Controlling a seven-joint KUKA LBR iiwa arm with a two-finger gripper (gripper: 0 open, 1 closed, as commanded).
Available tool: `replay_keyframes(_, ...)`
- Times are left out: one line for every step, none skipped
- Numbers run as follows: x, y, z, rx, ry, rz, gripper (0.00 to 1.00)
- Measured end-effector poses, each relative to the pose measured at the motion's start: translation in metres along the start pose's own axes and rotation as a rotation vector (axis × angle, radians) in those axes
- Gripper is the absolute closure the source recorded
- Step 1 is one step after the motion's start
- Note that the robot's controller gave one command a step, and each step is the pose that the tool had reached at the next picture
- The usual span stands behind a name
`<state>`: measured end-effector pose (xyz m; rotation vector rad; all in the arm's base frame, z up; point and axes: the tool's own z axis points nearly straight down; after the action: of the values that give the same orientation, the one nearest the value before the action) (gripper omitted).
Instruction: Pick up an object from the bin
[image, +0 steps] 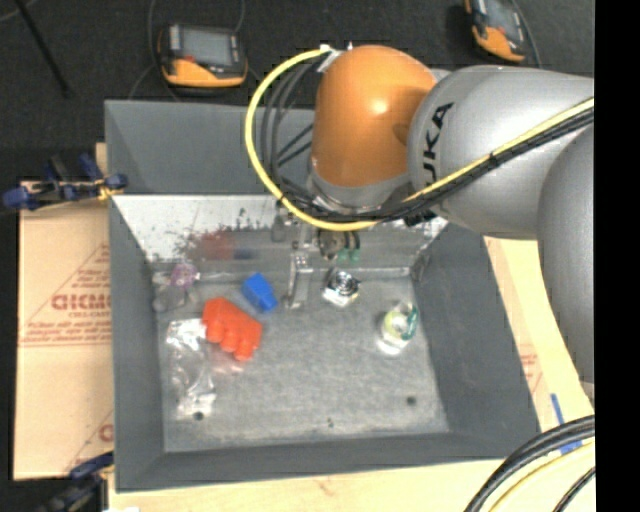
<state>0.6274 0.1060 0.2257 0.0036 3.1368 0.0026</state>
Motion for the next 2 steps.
replay_keyframes(0.0194, 0.0571, 0.1318, 0.002, 0.009, 0.071, 0.00)
replay_keyframes(0.0172, 0.0565, 0.1276, -0.001, 0.002, 0.074, 1.00)
